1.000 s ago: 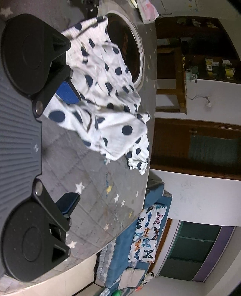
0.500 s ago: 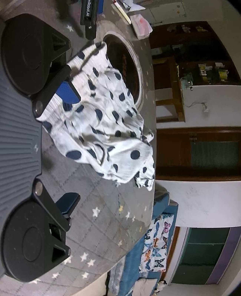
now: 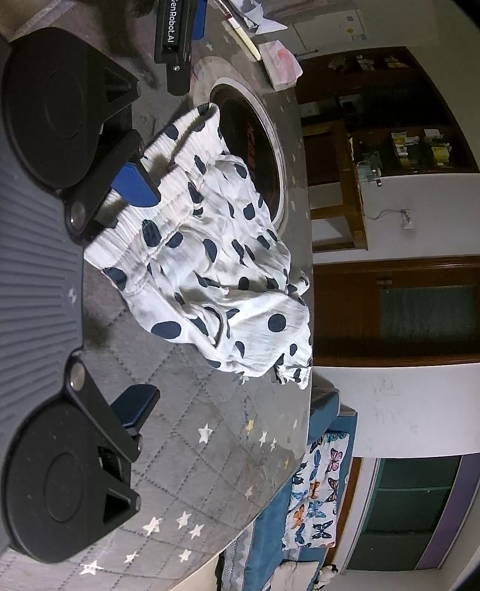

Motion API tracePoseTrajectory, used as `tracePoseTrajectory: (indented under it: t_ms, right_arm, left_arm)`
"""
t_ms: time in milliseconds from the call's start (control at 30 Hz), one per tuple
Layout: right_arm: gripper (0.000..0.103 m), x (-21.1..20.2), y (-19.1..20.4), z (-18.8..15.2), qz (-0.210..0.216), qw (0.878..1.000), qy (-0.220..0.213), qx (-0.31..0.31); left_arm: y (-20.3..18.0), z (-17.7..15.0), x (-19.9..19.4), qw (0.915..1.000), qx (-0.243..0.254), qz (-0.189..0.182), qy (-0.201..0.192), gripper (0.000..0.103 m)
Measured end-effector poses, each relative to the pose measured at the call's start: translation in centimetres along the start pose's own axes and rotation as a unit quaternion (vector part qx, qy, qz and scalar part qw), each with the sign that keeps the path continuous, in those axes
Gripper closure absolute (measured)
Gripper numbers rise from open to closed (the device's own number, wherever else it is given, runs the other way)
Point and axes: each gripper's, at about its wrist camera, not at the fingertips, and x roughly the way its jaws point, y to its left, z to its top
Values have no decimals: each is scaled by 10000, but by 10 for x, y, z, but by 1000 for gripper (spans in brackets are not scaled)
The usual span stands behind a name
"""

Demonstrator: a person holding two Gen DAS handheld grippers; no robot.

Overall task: Fold clothes
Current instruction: 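Move both grippers toward the crumpled white polka-dot pants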

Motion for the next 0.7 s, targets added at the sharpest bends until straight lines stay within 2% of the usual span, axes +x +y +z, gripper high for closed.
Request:
tracePoseTrajectory:
  t_ms: [700]
  right_arm:
    - [1,-10,-2,-6,28,9999,-28,143]
  left_arm:
    - [-23,0,-15,9995,216,-226,-91,0]
